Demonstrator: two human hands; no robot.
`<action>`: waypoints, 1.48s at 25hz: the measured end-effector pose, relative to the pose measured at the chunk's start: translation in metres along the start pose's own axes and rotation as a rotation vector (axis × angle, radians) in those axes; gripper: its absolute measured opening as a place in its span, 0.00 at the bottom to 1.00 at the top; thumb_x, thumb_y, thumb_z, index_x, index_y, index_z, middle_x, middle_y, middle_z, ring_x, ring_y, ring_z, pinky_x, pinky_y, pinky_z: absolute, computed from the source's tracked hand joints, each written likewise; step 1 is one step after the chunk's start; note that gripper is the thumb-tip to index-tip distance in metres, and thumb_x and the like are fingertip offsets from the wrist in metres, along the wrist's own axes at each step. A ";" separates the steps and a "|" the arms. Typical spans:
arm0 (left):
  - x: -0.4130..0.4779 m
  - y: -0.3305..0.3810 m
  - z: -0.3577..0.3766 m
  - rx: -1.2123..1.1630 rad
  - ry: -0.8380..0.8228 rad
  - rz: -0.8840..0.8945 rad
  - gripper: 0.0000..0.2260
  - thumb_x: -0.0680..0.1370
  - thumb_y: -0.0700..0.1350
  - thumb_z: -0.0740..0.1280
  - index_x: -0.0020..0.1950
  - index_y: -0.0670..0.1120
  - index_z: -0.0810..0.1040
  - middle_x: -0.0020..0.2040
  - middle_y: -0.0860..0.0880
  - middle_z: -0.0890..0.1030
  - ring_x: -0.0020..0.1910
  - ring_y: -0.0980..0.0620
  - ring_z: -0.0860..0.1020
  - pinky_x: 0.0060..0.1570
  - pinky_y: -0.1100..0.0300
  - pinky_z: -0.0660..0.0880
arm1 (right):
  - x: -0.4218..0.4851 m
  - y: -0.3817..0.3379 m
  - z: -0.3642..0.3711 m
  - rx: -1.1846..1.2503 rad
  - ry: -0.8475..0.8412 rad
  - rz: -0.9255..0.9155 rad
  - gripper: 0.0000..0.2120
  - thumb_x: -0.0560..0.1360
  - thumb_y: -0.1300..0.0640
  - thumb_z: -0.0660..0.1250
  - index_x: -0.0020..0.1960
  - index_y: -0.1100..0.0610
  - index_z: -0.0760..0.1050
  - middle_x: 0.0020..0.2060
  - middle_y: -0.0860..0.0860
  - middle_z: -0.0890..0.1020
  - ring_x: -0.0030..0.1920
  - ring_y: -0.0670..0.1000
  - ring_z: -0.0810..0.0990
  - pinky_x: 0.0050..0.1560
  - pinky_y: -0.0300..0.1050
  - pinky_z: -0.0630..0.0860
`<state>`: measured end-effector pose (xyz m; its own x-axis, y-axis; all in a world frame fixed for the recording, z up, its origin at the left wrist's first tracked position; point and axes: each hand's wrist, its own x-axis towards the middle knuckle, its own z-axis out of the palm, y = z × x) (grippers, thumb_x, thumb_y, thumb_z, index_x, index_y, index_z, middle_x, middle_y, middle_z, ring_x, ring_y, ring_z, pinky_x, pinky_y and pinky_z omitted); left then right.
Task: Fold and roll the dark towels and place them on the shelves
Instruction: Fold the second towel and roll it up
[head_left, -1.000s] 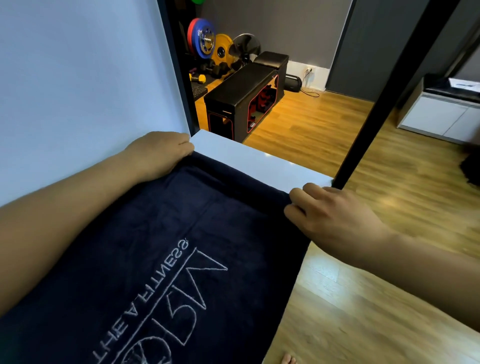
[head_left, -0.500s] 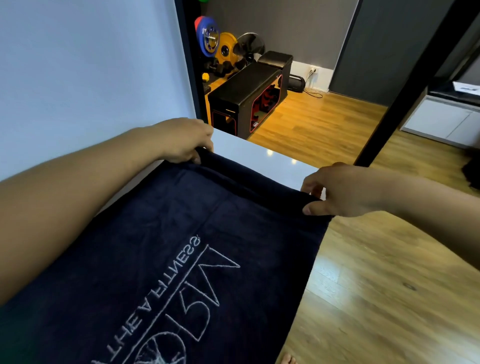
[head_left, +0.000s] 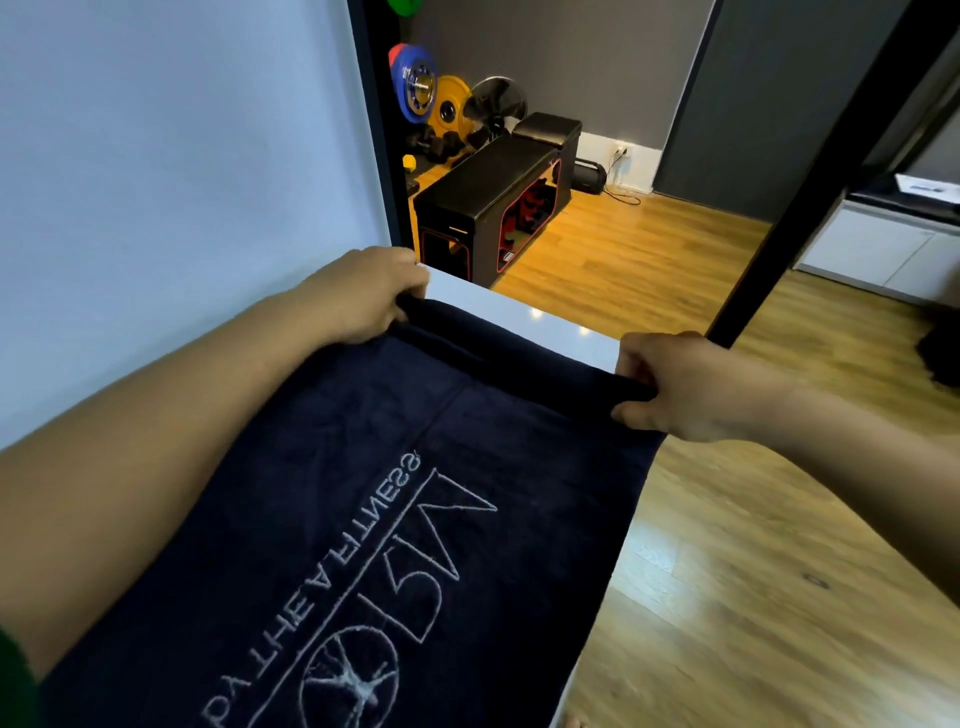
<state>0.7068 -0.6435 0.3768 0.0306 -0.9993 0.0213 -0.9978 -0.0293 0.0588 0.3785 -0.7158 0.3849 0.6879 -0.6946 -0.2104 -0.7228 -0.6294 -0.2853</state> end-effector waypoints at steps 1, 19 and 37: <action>-0.001 -0.003 -0.007 -0.053 -0.046 0.013 0.10 0.76 0.39 0.70 0.56 0.47 0.79 0.48 0.52 0.73 0.49 0.48 0.77 0.49 0.54 0.73 | 0.000 0.000 0.000 0.018 0.004 -0.005 0.15 0.70 0.48 0.75 0.43 0.51 0.69 0.38 0.49 0.78 0.39 0.51 0.76 0.35 0.45 0.72; -0.048 -0.005 0.029 0.228 0.313 0.239 0.04 0.69 0.31 0.64 0.41 0.38 0.73 0.36 0.41 0.75 0.34 0.39 0.73 0.26 0.52 0.70 | -0.040 0.005 0.044 -0.154 0.425 -0.630 0.15 0.78 0.46 0.62 0.46 0.57 0.79 0.44 0.50 0.73 0.39 0.51 0.73 0.38 0.41 0.70; -0.007 -0.002 0.000 0.148 -0.173 0.292 0.24 0.72 0.30 0.61 0.61 0.54 0.75 0.55 0.55 0.78 0.51 0.55 0.75 0.53 0.62 0.70 | -0.028 0.003 0.038 -0.094 0.106 -0.253 0.29 0.73 0.33 0.51 0.64 0.49 0.73 0.52 0.47 0.73 0.49 0.48 0.75 0.50 0.49 0.77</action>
<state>0.7087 -0.6367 0.3769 -0.2541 -0.9549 -0.1537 -0.9611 0.2670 -0.0702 0.3594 -0.6855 0.3547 0.8399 -0.5410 -0.0437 -0.5357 -0.8132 -0.2275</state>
